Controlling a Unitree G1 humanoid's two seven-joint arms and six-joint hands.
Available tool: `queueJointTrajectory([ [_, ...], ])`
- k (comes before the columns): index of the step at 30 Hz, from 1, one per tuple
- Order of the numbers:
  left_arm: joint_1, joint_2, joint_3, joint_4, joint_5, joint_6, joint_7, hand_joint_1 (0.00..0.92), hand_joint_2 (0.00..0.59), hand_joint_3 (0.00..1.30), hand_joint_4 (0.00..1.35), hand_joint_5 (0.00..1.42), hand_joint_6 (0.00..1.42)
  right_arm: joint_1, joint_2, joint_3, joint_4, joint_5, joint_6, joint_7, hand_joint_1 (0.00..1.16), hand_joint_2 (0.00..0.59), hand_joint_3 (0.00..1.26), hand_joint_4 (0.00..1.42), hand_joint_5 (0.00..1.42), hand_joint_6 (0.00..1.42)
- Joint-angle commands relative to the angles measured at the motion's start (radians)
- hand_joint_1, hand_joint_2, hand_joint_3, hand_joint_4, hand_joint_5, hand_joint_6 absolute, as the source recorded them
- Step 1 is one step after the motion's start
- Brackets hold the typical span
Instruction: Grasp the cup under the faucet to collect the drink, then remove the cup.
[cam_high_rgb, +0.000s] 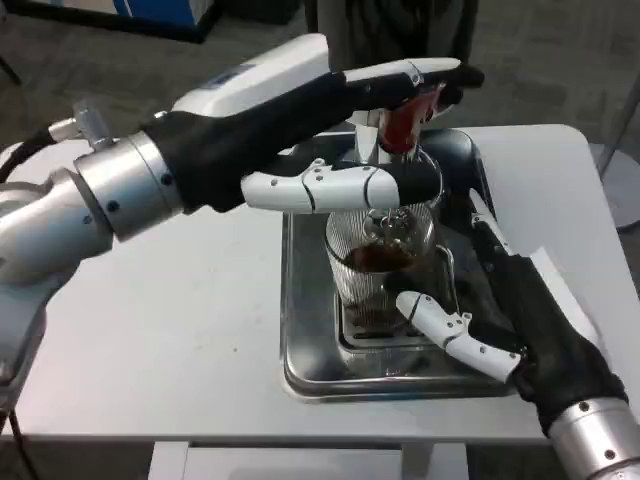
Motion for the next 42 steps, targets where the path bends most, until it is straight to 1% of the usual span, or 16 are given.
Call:
queueJointTrajectory([
  [1,0.044,0.004,0.010,0.008,0.009,0.048,-0.012,0.000,0.147,0.13,0.13,0.22,0.16,0.030,-0.001,-0.005,-0.026,0.011,-0.012,-0.004,0.55,0.281,0.01,0.00,0.01,0.09],
  [16,0.062,-0.031,0.061,-0.031,-0.034,0.081,0.011,0.000,0.146,0.11,0.12,0.23,0.17,0.047,-0.009,-0.014,-0.047,0.022,-0.012,-0.001,0.55,0.281,0.01,0.00,0.01,0.10],
  [32,0.053,-0.073,0.112,-0.023,-0.052,0.060,0.035,0.000,0.149,0.10,0.12,0.23,0.19,0.041,-0.006,-0.014,-0.038,0.019,-0.009,-0.007,0.56,0.284,0.02,0.00,0.01,0.10],
  [36,0.053,-0.078,0.133,-0.039,-0.062,0.063,0.039,0.000,0.148,0.10,0.13,0.24,0.20,0.046,-0.005,-0.013,-0.041,0.019,-0.011,-0.008,0.56,0.282,0.02,0.00,0.01,0.10],
  [42,0.062,-0.072,0.171,-0.087,-0.085,0.079,0.036,0.000,0.154,0.12,0.15,0.25,0.22,0.048,-0.003,-0.011,-0.047,0.020,-0.014,-0.008,0.55,0.284,0.02,0.00,0.01,0.10],
])
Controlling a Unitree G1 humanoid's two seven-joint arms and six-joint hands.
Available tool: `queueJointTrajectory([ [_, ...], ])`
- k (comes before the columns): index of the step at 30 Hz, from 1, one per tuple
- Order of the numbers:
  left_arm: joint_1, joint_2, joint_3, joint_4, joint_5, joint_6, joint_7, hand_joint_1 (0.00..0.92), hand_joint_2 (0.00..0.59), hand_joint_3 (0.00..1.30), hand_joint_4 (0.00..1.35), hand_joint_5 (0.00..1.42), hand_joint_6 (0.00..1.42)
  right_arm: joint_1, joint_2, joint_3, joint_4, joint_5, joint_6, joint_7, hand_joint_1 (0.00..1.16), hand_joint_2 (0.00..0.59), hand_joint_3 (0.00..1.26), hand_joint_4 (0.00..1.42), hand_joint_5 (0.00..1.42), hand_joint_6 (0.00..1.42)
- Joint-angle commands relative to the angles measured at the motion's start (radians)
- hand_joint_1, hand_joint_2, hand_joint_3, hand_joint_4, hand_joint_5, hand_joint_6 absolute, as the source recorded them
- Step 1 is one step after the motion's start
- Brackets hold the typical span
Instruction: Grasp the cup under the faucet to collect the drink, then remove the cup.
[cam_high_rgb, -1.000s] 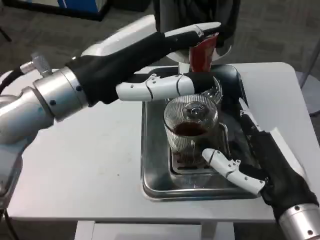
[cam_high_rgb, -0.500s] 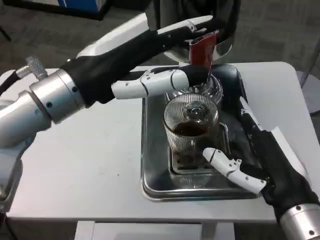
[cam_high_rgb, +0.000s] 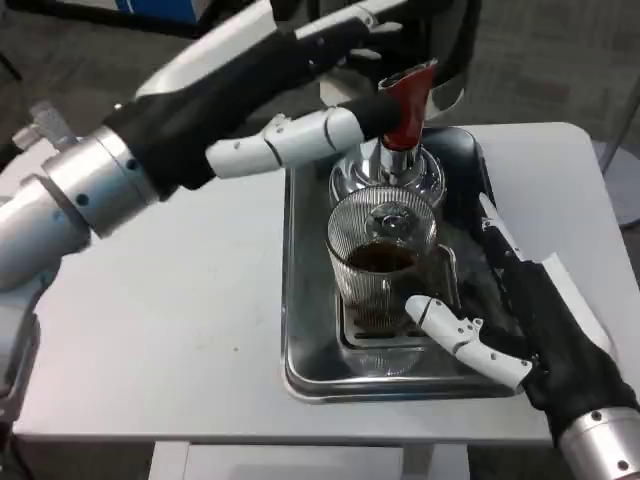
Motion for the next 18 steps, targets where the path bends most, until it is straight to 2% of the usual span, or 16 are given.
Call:
queueJointTrajectory([
  [1,0.024,0.013,0.044,-0.061,-0.040,0.010,0.020,0.000,0.154,0.12,0.15,0.25,0.22,0.014,0.004,-0.001,-0.013,0.005,-0.014,-0.008,0.55,0.285,0.02,0.00,0.01,0.10],
  [11,0.103,0.048,0.121,-0.196,-0.086,0.055,0.014,0.000,0.154,0.14,0.19,0.30,0.24,0.012,-0.001,-0.013,-0.018,0.015,-0.015,-0.004,0.54,0.290,0.02,0.00,0.01,0.10],
  [18,0.238,0.079,0.220,-0.339,-0.126,0.087,0.022,0.000,0.155,0.18,0.24,0.34,0.27,0.016,-0.012,-0.032,-0.026,0.025,-0.020,-0.001,0.54,0.291,0.02,0.00,0.02,0.10],
])
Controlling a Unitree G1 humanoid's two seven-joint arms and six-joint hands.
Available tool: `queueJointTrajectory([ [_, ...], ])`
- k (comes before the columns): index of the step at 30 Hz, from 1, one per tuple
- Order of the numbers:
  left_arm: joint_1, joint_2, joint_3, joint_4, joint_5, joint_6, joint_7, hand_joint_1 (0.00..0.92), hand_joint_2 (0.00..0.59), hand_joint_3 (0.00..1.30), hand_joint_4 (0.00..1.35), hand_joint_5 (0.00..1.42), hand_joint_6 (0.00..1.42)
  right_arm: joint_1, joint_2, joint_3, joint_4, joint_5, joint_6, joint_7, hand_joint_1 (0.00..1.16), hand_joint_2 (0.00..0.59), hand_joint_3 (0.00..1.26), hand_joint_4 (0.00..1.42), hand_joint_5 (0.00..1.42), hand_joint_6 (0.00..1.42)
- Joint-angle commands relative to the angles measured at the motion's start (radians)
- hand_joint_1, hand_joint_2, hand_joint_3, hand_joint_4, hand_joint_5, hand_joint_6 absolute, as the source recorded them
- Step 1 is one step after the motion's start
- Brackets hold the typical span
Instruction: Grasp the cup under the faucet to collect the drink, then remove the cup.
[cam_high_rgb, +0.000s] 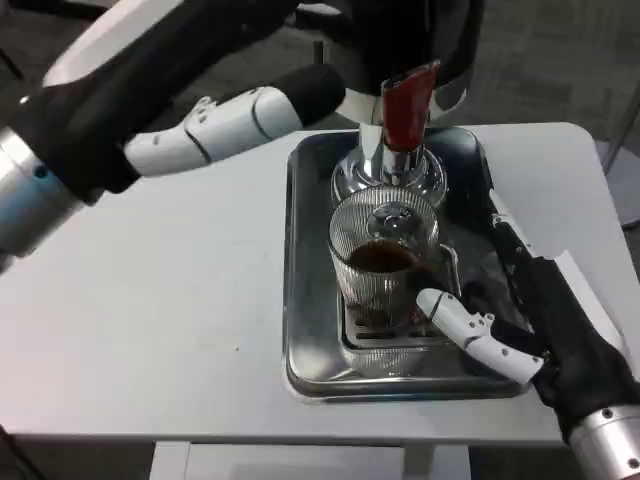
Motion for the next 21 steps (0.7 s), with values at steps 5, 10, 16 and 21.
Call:
queueJointTrajectory([
  [5,0.206,0.050,0.128,-0.146,-0.057,0.027,0.007,0.000,0.149,0.19,0.26,0.36,0.28,0.018,-0.012,-0.021,-0.028,0.017,-0.018,0.002,0.54,0.290,0.02,0.00,0.02,0.10],
  [10,0.318,0.054,0.179,-0.195,-0.071,0.028,0.011,0.000,0.148,0.19,0.26,0.36,0.28,0.020,-0.017,-0.023,-0.039,0.028,-0.020,0.002,0.54,0.290,0.02,0.00,0.03,0.10],
  [16,0.438,0.035,0.216,-0.227,-0.069,0.017,0.025,0.000,0.145,0.19,0.26,0.36,0.28,0.024,-0.018,-0.026,-0.056,0.038,-0.022,0.001,0.54,0.290,0.03,0.00,0.03,0.10],
  [21,0.524,0.019,0.239,-0.241,-0.064,0.000,0.042,0.000,0.144,0.19,0.26,0.36,0.28,0.029,-0.019,-0.029,-0.062,0.051,-0.029,0.002,0.54,0.290,0.03,0.00,0.04,0.12],
])
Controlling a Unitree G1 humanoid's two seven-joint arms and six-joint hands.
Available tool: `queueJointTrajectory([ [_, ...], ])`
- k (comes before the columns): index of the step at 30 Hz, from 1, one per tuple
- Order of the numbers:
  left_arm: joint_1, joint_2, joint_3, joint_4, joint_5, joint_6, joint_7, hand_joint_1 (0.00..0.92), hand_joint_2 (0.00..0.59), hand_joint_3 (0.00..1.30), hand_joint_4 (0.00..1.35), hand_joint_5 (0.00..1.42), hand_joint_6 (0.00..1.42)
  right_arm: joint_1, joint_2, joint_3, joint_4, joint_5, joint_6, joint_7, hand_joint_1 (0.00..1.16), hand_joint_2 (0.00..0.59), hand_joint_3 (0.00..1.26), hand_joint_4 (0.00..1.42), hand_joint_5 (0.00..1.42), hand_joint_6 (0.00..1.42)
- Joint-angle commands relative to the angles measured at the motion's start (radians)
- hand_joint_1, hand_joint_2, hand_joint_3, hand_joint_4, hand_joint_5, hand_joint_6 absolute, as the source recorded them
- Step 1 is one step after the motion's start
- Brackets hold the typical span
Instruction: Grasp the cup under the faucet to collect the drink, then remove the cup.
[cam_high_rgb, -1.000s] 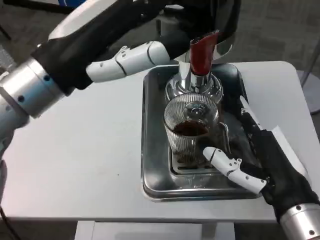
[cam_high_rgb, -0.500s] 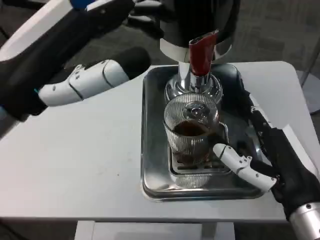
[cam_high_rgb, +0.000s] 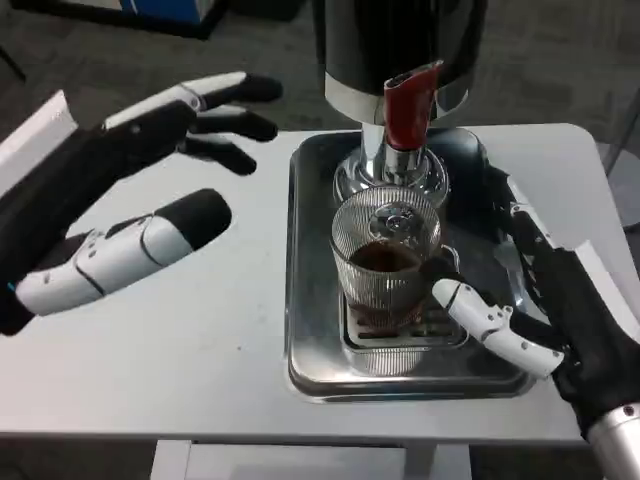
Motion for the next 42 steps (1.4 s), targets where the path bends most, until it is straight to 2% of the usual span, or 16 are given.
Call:
queueJointTrajectory([
  [1,0.079,-0.019,0.037,-0.016,0.007,-0.034,0.028,0.000,0.144,0.19,0.26,0.36,0.28,0.016,0.003,-0.003,-0.019,0.016,-0.026,0.002,0.54,0.290,0.03,0.00,0.04,0.12],
  [9,0.189,-0.050,0.072,-0.006,0.050,-0.094,0.069,0.000,0.145,0.19,0.27,0.36,0.28,0.014,0.013,0.006,0.006,0.028,-0.067,-0.007,0.56,0.260,0.01,0.00,0.06,0.15],
  [21,0.268,-0.073,0.066,0.037,0.091,-0.139,0.109,0.000,0.134,0.20,0.27,0.37,0.27,-0.008,0.007,0.023,0.070,0.057,-0.127,0.006,0.58,0.233,0.00,0.00,0.03,0.13],
  [25,0.288,-0.073,0.062,0.056,0.110,-0.152,0.116,0.000,0.128,0.20,0.17,0.28,0.21,-0.022,0.013,0.039,0.102,0.053,-0.139,0.000,0.58,0.233,0.00,0.00,0.02,0.12],
  [28,0.286,-0.066,0.054,0.074,0.127,-0.157,0.117,0.000,0.122,0.18,0.08,0.18,0.13,-0.031,0.018,0.052,0.120,0.046,-0.146,-0.005,0.59,0.233,0.00,0.00,0.00,0.09],
  [32,0.263,-0.065,0.028,0.093,0.157,-0.154,0.125,0.000,0.120,0.16,0.00,0.12,0.07,-0.040,0.021,0.066,0.141,0.034,-0.154,-0.008,0.59,0.233,0.00,0.00,0.00,0.05],
  [42,0.232,-0.064,-0.051,0.139,0.230,-0.161,0.141,0.000,0.109,0.11,0.00,0.09,0.04,-0.028,0.027,0.071,0.169,0.027,-0.185,-0.021,0.60,0.224,0.00,0.00,0.00,0.03],
])
